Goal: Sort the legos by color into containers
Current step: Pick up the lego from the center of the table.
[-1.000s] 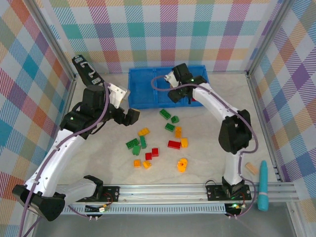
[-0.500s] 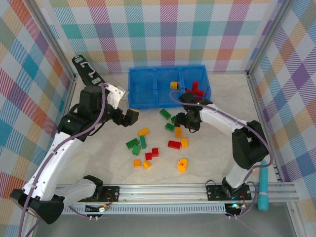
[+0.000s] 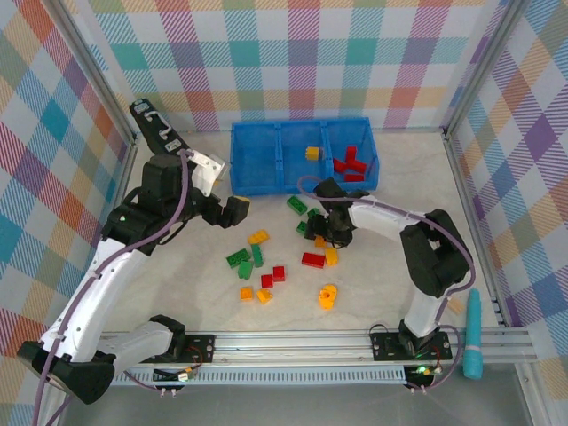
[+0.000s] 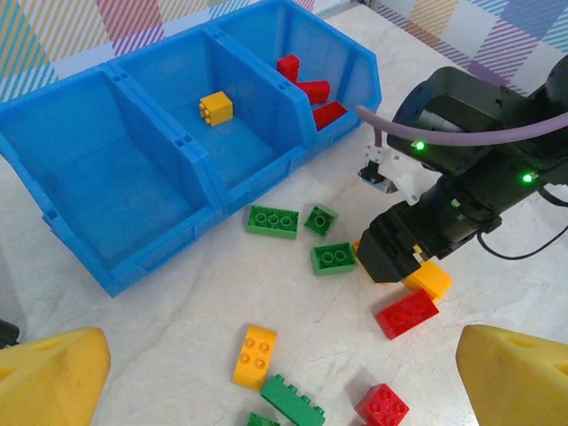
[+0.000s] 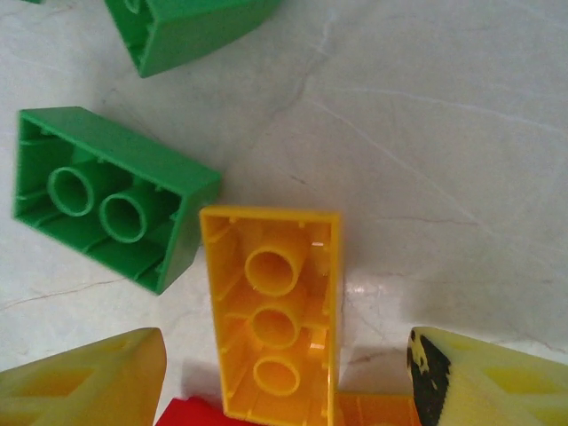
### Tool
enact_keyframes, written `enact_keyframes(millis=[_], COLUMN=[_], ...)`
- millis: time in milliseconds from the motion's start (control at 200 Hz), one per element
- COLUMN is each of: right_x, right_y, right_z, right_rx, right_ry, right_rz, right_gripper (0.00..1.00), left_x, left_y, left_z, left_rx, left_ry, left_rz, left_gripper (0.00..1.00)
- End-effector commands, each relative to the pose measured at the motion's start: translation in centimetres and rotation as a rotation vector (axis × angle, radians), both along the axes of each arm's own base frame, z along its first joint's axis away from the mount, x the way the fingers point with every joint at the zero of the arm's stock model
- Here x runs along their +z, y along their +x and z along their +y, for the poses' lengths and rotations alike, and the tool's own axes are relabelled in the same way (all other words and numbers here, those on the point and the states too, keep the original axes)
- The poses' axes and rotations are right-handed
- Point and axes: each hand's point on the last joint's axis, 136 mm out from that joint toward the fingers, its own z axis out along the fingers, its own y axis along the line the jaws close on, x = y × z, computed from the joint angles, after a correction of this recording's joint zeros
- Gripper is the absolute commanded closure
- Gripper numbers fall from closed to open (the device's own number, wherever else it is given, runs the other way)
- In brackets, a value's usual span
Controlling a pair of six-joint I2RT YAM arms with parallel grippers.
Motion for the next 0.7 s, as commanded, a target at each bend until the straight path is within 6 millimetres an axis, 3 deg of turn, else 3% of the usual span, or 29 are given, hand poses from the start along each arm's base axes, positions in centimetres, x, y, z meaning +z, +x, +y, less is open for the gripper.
enact_keyframes(millis=[0,180,400,535,695], right_x=[-1.3,-2.3,-2.5,-0.3,4.5], right_y=[0.0,0.1,0.3,1.8,5.2], right_z=[0.0,-0.7,-1.3,-1.2,-0.9], right_rx=[0.060,0.095,0.148,0.241,0.340], right_ry=[-0.040,-0.104,-0.159,-0.192,-0.231], right_rz=[0.010,0.019,0.019,-0.035,-0.141], right_gripper=[0.29,0.40,0.66,0.73,0.79], left_x=[1.0,0.8,0.5,0.3,0.0], left_y=[-0.6,-0.5,-0.3,-0.2,0.0], left_z=[-0.4,-0.4,-0.4,-0.4,-0.4], left_rx=[-0.020,-0.020,-0.018,-0.014,-0.011], left_ry=[-0.020,-0.015,-0.009,-0.006,0.000], left_rz=[-0.019,-0.012,-0.005,-0.004,0.001], left_gripper=[0.00,0.00,0.00,0.00,0.00])
